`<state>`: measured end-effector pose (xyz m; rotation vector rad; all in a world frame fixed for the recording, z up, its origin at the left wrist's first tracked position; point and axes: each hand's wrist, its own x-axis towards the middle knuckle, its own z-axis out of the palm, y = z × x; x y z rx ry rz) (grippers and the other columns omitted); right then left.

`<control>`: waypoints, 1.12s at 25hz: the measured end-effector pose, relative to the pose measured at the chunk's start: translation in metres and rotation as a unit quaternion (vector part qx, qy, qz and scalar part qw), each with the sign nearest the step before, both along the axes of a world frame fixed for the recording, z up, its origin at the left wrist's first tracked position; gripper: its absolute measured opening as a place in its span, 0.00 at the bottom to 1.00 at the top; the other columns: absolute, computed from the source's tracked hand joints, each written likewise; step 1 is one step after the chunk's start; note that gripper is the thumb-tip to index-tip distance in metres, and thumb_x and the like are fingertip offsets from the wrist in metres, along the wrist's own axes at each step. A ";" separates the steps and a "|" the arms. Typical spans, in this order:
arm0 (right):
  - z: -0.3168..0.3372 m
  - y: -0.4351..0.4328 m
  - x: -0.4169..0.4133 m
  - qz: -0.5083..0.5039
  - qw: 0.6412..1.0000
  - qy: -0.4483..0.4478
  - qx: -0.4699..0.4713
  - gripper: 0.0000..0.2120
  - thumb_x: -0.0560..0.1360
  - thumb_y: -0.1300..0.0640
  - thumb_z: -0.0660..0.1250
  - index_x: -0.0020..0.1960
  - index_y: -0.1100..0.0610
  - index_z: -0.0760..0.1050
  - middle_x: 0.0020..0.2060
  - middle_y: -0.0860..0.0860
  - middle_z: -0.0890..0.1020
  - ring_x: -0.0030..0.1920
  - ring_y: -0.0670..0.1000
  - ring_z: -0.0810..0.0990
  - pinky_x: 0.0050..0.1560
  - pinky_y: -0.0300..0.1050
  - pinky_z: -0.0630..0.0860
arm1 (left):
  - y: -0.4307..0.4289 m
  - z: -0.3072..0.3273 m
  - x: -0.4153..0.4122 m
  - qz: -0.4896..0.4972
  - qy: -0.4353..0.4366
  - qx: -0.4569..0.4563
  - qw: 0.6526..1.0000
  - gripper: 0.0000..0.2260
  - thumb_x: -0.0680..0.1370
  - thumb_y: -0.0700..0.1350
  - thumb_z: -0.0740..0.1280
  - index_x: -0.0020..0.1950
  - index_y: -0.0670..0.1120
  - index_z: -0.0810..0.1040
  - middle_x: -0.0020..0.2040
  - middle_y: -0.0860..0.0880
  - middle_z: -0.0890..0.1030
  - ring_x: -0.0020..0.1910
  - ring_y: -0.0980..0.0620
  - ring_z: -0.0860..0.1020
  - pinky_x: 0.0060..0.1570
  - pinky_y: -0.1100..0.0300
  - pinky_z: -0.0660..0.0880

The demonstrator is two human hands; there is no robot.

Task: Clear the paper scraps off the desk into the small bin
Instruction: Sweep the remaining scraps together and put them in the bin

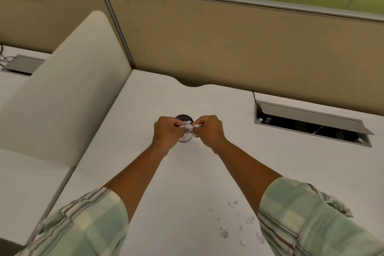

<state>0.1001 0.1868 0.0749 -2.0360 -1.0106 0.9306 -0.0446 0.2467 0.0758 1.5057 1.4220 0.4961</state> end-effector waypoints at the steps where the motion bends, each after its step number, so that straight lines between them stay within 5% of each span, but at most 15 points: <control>1: -0.001 0.016 -0.002 0.002 1.000 -0.011 -0.006 0.08 0.70 0.57 0.81 0.44 0.60 0.86 0.40 0.56 0.87 0.42 0.57 0.86 0.46 0.51 0.84 | 0.013 -0.001 0.002 0.003 0.010 0.001 1.000 0.05 0.68 0.47 0.82 0.37 0.49 0.88 0.33 0.51 0.86 0.32 0.52 0.85 0.36 0.59 0.81; 7: -0.022 0.070 -0.011 0.073 0.986 -0.117 -0.094 0.07 0.74 0.56 0.76 0.46 0.61 0.84 0.42 0.55 0.86 0.41 0.54 0.83 0.42 0.45 0.80 | 0.053 -0.019 0.013 -0.032 0.131 -0.028 0.990 0.07 0.74 0.43 0.77 0.50 0.41 0.88 0.44 0.43 0.87 0.42 0.45 0.85 0.41 0.55 0.82; 10: -0.027 0.073 -0.015 0.148 0.966 -0.169 -0.126 0.09 0.72 0.57 0.76 0.51 0.60 0.82 0.46 0.55 0.85 0.44 0.54 0.81 0.44 0.46 0.79 | 0.063 -0.026 0.010 -0.049 0.134 -0.044 0.989 0.08 0.74 0.37 0.75 0.52 0.41 0.88 0.50 0.42 0.87 0.48 0.42 0.86 0.53 0.49 0.84; 13: -0.029 0.070 -0.014 0.163 0.963 -0.176 -0.122 0.12 0.71 0.58 0.77 0.52 0.59 0.81 0.48 0.54 0.84 0.46 0.54 0.81 0.45 0.46 0.79 | 0.067 -0.025 0.007 -0.061 0.134 -0.026 0.989 0.09 0.75 0.33 0.72 0.53 0.40 0.87 0.52 0.41 0.87 0.50 0.42 0.85 0.55 0.48 0.83; 21: -0.021 0.058 -0.008 0.105 0.975 -0.183 -0.066 0.08 0.73 0.65 0.74 0.51 0.57 0.82 0.47 0.52 0.84 0.47 0.53 0.83 0.45 0.43 0.81 | 0.059 -0.023 0.005 -0.060 0.128 0.011 0.990 0.08 0.75 0.32 0.73 0.52 0.40 0.88 0.52 0.42 0.87 0.51 0.43 0.85 0.57 0.49 0.83; 28: -0.029 0.035 0.002 -0.050 0.996 -0.067 0.008 0.09 0.75 0.69 0.68 0.48 0.59 0.83 0.44 0.53 0.86 0.44 0.53 0.86 0.49 0.48 0.85 | 0.046 -0.021 0.007 -0.056 0.102 0.078 0.990 0.06 0.76 0.34 0.72 0.49 0.40 0.87 0.49 0.43 0.87 0.49 0.46 0.85 0.55 0.52 0.83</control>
